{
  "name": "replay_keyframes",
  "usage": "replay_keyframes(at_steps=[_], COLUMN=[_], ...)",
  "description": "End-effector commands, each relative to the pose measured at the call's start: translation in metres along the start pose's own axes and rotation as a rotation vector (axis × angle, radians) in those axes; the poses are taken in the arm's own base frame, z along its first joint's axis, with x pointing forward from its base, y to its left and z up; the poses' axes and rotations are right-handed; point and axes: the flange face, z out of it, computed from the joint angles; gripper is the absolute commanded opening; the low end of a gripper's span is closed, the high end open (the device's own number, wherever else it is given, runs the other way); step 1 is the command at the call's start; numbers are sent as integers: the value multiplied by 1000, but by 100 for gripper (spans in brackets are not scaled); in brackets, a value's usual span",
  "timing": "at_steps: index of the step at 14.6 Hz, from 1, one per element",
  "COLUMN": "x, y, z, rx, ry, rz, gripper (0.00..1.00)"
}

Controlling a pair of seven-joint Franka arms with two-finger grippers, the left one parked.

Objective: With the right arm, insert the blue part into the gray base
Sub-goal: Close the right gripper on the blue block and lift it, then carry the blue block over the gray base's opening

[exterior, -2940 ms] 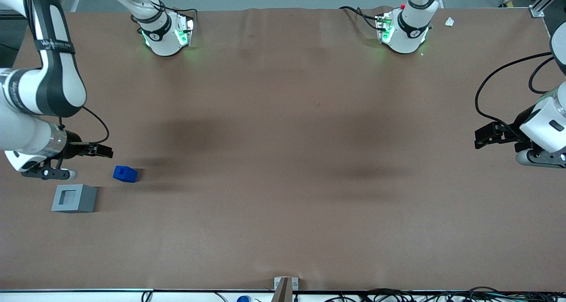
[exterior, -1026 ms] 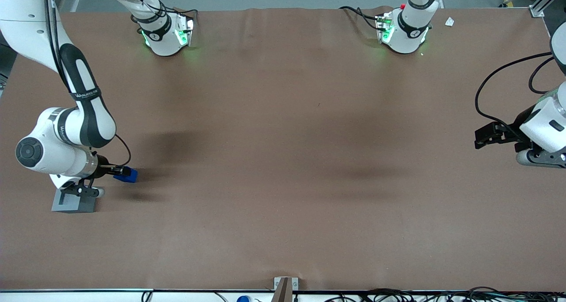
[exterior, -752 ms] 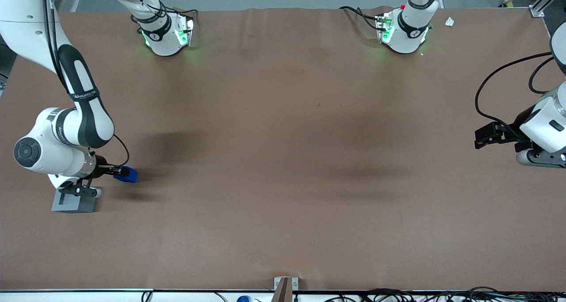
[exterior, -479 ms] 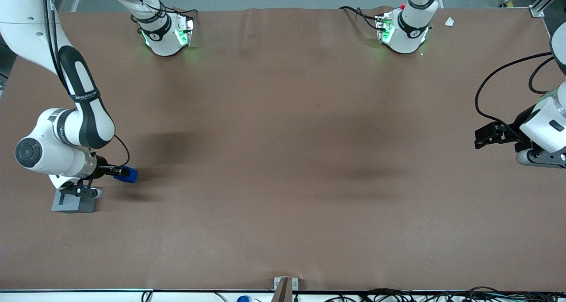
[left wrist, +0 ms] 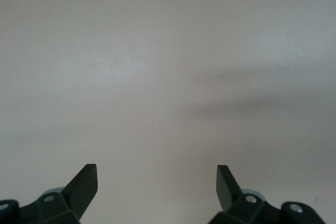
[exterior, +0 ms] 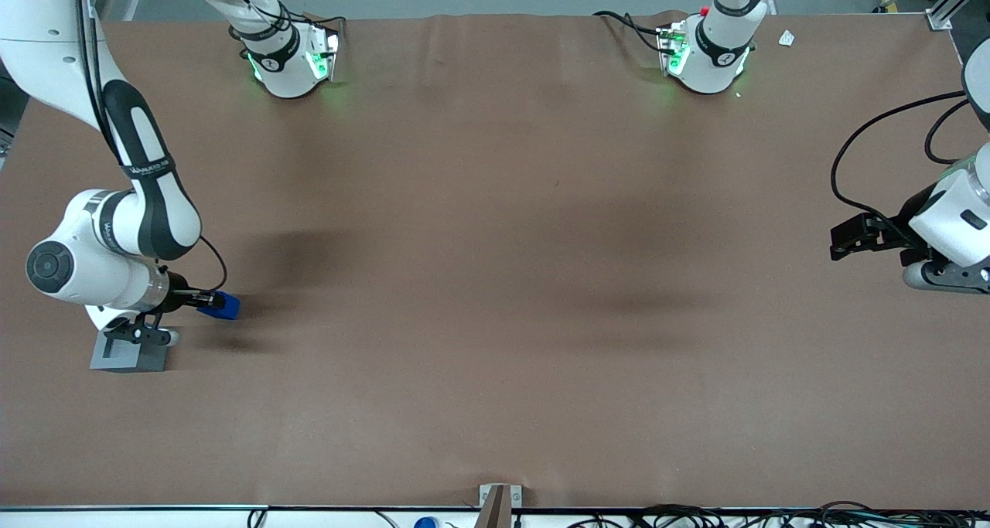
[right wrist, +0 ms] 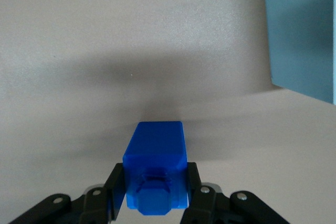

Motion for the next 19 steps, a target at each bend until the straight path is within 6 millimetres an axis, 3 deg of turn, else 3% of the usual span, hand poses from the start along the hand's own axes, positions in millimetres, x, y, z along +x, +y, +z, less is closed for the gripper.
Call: replay_keyframes(at_steps=[1, 4, 8, 11, 15, 18, 19], x=[-3, -2, 6, 7, 3, 4, 8], y=[-2, -1, 27, 50, 100, 121, 123], z=[-11, -54, -111, -140, -175, -176, -186], rx=[11, 14, 29, 40, 52, 36, 29], ry=[-28, -60, -80, -100, -103, -91, -67], rz=[-8, -84, -172, -205, -216, -199, -196], gripper=[2, 2, 1, 1, 1, 1, 0])
